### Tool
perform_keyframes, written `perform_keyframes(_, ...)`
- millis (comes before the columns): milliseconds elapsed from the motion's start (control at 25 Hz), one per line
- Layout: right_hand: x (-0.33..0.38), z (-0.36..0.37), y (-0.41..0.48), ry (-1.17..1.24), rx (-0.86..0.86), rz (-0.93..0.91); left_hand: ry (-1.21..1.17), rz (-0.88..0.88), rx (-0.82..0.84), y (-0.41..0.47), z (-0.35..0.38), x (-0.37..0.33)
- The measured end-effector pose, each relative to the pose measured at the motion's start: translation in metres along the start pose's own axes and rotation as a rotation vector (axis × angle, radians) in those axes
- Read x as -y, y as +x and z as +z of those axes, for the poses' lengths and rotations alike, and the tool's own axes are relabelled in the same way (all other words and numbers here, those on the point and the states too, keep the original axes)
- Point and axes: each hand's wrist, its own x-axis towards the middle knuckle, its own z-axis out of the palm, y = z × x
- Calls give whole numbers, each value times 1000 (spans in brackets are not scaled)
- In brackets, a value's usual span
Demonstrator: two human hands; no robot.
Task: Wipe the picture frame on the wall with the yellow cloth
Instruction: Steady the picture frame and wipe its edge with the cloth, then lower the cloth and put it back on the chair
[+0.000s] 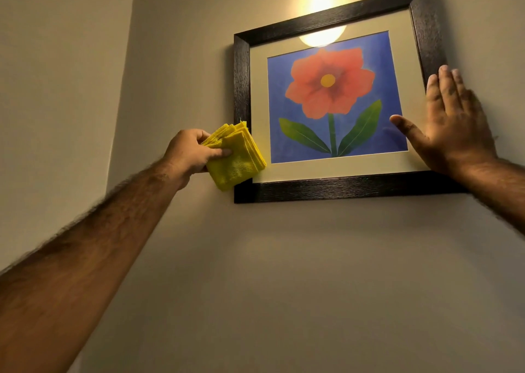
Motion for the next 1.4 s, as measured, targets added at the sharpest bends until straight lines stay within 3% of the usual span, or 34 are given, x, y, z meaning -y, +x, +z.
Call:
perform_keyframes(80, 15, -6, -4, -4, -46, -85, -69, -6, -11, -6, -11, 3)
perform_keyframes(160, 58, -14, -13, 78, -71, -286, -114, -19, -19, -15, -27, 6)
perform_keyframes(280, 162, -23, -36, 477, 22, -489, -155, -42, -32, -30, -52, 14)
perform_keyframes(360, 237, -28, -59, 824, 226, -354, -179, -62, -33, -41, -69, 23)
perform_keyframes(520, 347, -18, -104, 1372, 829, 308, -188, -144, -48, -74, -111, 51)
perform_keyframes(600, 380, -9, -122, 1630, 950, 533, -168, -193, -61, -96, -135, 71)
perform_keyframes(960, 506, 16, -244, 1654, 1217, 639, -335, -560, -95, -227, -256, 174)
perform_keyframes(1400, 656, 6, -530, 1600, 2012, 646, -121, -969, -478, -476, -364, 343)
